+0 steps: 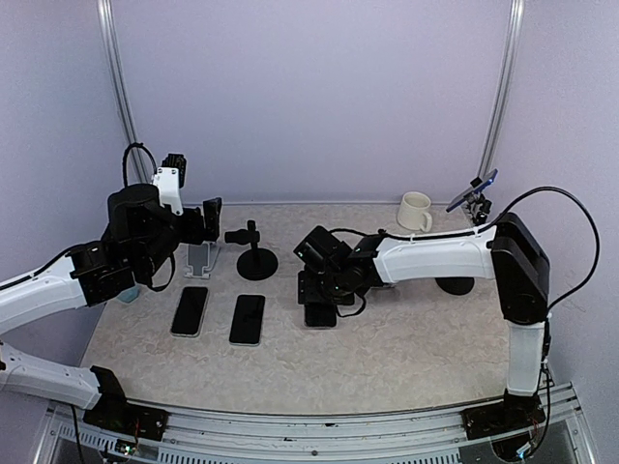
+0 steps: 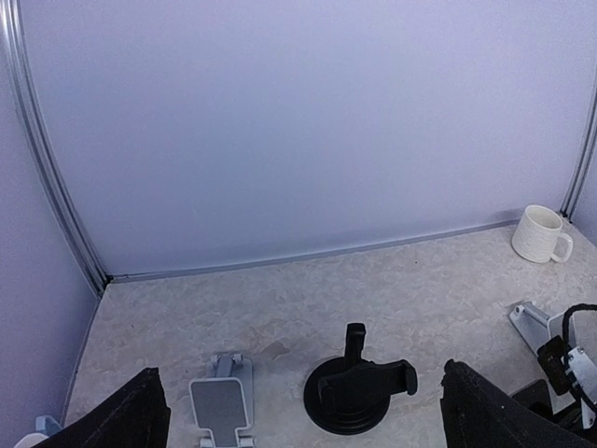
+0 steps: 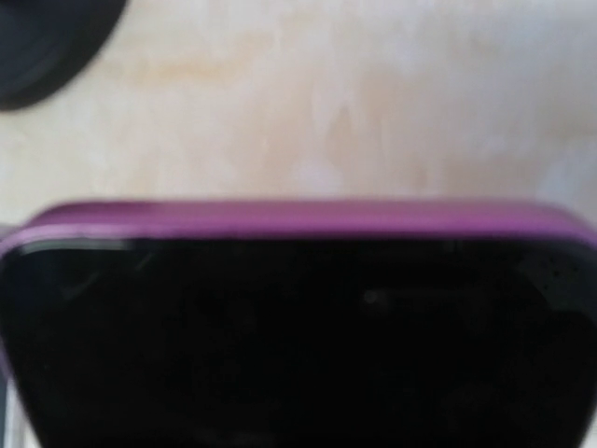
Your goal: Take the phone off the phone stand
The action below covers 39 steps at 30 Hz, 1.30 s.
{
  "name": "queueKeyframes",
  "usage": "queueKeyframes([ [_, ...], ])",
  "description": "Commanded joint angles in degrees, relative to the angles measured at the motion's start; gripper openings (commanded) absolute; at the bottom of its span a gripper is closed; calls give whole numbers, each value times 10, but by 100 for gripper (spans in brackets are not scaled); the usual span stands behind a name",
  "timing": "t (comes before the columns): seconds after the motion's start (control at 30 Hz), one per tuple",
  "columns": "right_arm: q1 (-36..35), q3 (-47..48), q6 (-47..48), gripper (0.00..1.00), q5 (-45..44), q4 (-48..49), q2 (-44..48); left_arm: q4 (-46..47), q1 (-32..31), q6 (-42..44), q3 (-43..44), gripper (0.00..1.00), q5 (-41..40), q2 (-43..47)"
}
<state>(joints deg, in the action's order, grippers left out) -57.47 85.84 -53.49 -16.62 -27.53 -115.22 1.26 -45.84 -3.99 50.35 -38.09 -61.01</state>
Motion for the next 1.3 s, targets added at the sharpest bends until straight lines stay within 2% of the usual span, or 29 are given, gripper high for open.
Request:
queueKeyframes([
  [0.0,-12,31,-35,72,3,-13,-30,12,-4,-8,-10,99,-4,13],
  [0.4,-13,56,-60,77,2,-37,-87,20,-4,-8,-9,99,-4,9],
  [0.6,-15,47,-75,83,4,-49,-92,13,-4,-7,-9,99,-8,9],
  [0.8,-20,38,-84,85,9,-50,-90,12,-6,-2,-9,99,-13,13],
  [0.97,-23,38,-83,92,13,-49,-87,13,-6,-3,-10,99,-11,14],
  [1.07,-23,33,-72,100,4,-40,-67,9,-6,-5,-7,99,-4,11],
  [1.27,-10,12,-1,100,-27,-6,-19,-9,-6,-9,3,99,25,7],
])
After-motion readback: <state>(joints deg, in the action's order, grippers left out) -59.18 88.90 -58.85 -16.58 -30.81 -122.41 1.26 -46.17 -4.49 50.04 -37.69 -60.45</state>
